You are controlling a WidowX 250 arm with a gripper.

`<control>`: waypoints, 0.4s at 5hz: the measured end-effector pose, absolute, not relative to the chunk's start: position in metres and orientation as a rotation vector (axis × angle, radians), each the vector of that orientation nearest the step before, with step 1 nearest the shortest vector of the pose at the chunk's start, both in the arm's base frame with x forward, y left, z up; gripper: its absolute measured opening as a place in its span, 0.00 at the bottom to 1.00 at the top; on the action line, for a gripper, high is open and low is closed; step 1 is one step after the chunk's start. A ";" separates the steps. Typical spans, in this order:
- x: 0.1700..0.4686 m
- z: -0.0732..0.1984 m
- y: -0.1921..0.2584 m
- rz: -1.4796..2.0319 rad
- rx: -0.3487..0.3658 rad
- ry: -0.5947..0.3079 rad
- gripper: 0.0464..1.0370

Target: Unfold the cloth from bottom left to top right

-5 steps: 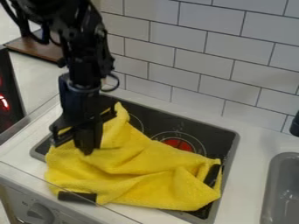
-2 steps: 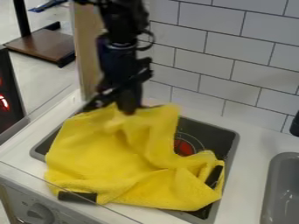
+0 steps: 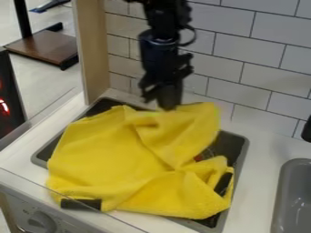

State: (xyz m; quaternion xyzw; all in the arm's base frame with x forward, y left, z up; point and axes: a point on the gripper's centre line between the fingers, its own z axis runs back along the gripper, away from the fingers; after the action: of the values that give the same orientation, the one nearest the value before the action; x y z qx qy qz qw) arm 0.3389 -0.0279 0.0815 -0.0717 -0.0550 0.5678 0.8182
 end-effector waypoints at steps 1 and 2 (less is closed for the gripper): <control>0.356 0.069 -0.038 1.187 -0.154 -0.139 0.00; 0.367 0.058 -0.046 1.145 -0.219 -0.154 0.00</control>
State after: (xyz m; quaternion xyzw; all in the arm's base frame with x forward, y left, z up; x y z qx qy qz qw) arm 0.3666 -0.0458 0.0582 -0.1034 -0.0726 0.5401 0.8321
